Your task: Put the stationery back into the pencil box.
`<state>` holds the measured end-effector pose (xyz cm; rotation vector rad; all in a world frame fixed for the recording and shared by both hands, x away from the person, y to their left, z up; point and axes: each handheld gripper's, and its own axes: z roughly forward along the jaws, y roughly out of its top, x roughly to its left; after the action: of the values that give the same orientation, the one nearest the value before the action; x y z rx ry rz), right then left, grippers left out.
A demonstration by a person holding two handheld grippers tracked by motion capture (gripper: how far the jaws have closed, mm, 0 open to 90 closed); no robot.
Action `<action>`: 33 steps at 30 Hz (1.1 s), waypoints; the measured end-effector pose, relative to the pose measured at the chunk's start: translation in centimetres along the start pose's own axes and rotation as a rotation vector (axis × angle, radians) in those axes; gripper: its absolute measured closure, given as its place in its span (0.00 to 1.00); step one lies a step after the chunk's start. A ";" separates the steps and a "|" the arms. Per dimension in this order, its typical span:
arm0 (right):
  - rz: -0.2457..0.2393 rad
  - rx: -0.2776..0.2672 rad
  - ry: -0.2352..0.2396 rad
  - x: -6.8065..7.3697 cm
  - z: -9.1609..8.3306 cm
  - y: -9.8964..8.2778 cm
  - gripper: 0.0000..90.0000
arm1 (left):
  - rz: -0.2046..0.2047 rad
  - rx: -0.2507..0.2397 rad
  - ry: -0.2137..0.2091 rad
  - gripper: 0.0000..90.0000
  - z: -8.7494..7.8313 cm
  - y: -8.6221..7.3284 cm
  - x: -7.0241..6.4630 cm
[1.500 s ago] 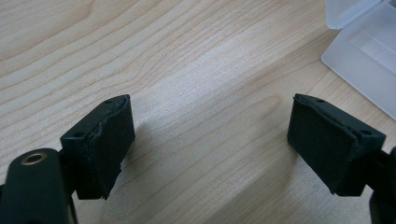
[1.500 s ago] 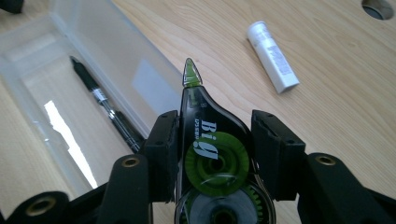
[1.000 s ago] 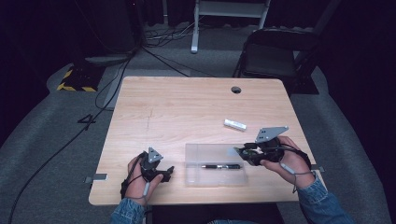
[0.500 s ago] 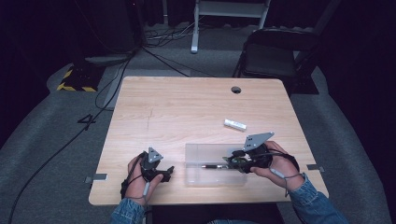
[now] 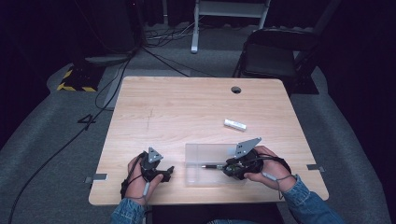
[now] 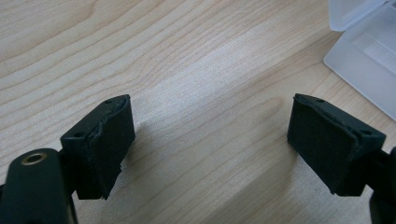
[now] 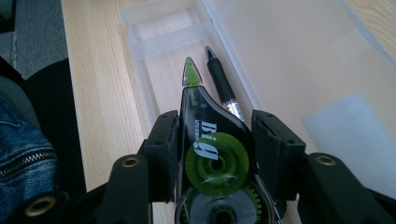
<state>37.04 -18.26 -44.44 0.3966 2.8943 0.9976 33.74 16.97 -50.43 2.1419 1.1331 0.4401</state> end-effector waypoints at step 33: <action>-0.009 0.095 0.057 0.3 1.6 -0.7 0.59 | 0.001 0.000 0.001 0.17 0.0 0.0 0.0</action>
<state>36.78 -17.74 -46.13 0.3659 3.0004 0.8872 33.74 16.97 -50.42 2.1424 1.1326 0.4413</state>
